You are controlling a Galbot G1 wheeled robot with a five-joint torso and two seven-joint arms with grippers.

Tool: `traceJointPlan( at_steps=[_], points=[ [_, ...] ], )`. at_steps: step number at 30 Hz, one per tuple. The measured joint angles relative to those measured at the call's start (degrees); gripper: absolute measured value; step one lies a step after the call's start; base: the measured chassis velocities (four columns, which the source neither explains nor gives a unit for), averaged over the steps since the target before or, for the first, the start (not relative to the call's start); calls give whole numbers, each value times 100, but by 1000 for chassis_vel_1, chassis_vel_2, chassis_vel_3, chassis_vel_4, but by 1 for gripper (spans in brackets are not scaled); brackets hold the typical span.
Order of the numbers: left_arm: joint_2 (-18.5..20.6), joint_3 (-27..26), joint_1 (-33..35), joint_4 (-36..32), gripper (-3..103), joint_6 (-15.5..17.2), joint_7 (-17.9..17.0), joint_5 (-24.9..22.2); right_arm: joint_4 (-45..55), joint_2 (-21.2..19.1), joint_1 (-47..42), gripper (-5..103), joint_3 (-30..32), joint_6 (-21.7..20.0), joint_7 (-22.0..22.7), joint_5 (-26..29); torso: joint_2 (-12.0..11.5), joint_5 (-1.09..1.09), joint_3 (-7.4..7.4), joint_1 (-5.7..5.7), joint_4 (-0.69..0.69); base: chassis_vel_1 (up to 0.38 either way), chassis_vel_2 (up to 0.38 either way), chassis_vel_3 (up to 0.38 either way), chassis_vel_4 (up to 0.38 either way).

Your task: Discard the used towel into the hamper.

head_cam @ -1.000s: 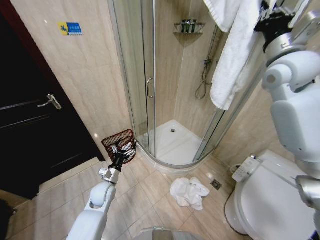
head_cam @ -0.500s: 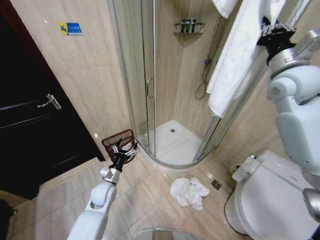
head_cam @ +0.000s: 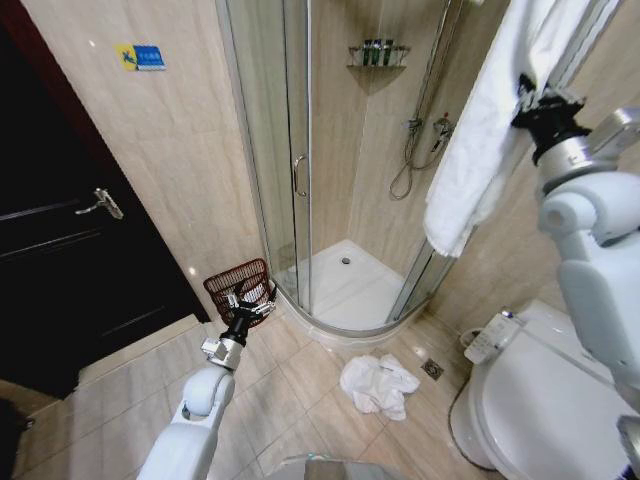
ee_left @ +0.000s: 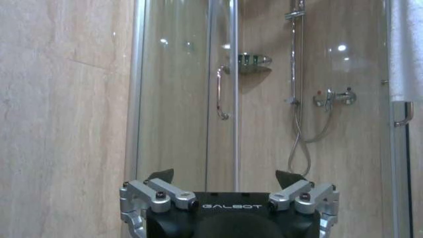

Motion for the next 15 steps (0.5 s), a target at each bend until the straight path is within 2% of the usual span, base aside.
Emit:
traceJointPlan(
  at_steps=[15],
  points=[
    [4, 37, -20, 51, 100, -8, 78, 34, 161, 102, -996, 7, 532, 109, -258, -274, 0, 3, 1, 0, 0, 0, 0, 0, 0]
  ],
)
